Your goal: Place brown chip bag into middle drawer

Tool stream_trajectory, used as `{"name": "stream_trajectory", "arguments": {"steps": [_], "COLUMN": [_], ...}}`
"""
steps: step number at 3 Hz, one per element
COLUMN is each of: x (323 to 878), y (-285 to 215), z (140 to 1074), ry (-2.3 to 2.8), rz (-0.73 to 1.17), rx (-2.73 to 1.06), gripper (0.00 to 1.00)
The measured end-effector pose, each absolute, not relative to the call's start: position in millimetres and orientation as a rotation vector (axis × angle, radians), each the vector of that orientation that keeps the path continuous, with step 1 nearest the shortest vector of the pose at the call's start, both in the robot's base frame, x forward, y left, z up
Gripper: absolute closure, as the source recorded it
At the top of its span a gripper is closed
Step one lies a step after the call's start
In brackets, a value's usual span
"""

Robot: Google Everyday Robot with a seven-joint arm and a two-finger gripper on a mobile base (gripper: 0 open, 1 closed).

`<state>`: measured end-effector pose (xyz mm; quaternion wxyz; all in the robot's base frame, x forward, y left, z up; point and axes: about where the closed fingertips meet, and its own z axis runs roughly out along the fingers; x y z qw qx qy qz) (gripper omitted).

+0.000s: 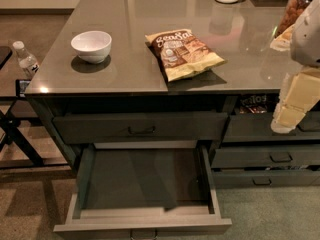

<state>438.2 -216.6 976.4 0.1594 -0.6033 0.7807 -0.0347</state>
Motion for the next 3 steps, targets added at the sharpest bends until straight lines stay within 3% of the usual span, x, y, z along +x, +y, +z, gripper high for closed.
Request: {"name": "stream_trajectory", "arguments": {"steps": [2,3], "x": [445,475], "y": [-213,-207], "z": [963,929], "ry": [2.303,2.463], "rz": [-0.101,-0.091], "rx": [-1.653,-1.528], "gripper": [0.00,0.00]}}
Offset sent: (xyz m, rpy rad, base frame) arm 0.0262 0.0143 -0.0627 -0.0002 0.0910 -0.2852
